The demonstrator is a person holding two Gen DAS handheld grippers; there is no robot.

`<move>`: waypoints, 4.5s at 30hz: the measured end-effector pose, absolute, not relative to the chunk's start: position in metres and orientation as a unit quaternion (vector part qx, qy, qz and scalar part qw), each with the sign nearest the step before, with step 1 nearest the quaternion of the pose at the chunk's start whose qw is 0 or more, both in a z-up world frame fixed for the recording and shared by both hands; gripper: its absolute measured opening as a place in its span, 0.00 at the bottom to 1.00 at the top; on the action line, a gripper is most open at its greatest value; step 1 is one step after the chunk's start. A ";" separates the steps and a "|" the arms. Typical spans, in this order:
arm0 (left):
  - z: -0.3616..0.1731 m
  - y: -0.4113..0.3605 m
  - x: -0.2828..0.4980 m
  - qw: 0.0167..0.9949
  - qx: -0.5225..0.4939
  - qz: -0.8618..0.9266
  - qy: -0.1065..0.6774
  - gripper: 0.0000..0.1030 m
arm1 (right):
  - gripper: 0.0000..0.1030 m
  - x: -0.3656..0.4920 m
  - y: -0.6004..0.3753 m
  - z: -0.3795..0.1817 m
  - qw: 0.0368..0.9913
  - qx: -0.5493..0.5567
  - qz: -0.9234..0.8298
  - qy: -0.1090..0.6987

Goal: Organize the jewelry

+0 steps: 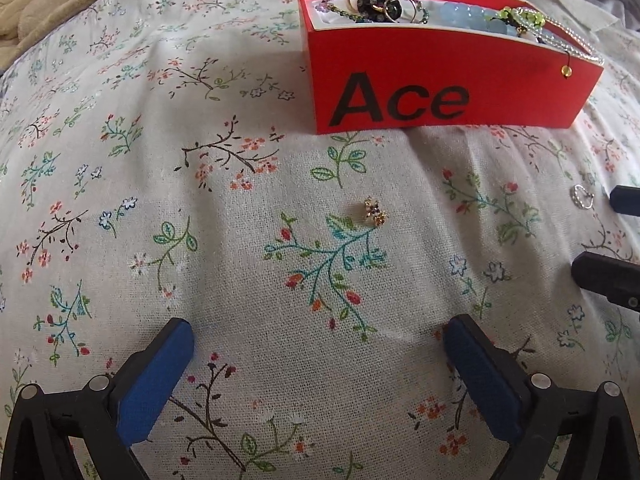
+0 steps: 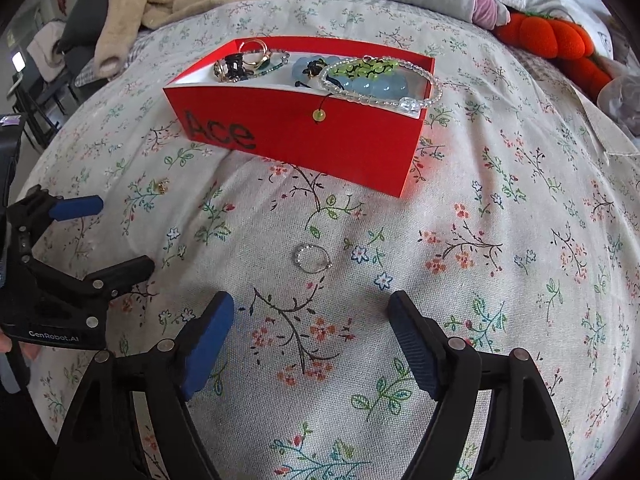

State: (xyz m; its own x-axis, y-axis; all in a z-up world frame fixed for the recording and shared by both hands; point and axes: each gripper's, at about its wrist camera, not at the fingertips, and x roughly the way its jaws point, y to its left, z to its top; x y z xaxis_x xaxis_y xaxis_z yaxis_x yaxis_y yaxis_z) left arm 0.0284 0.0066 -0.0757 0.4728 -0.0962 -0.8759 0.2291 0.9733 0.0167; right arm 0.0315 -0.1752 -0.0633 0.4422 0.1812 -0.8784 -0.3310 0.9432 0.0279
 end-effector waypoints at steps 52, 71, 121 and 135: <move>-0.059 -0.016 0.060 0.849 0.017 -0.129 0.511 0.03 | 0.19 0.042 -0.178 -0.046 0.852 -0.042 0.154 0.498; -0.014 -0.009 0.059 0.875 -0.003 -0.149 0.462 0.00 | 0.19 0.050 -0.178 -0.006 0.874 -0.015 0.161 0.459; -0.055 -0.016 0.073 0.848 0.030 -0.114 0.517 0.05 | 0.19 0.062 -0.200 0.026 0.886 0.026 0.159 0.434; 0.013 -0.016 0.067 0.880 -0.006 -0.156 0.450 0.05 | 0.19 0.067 -0.202 0.036 0.892 0.027 0.155 0.423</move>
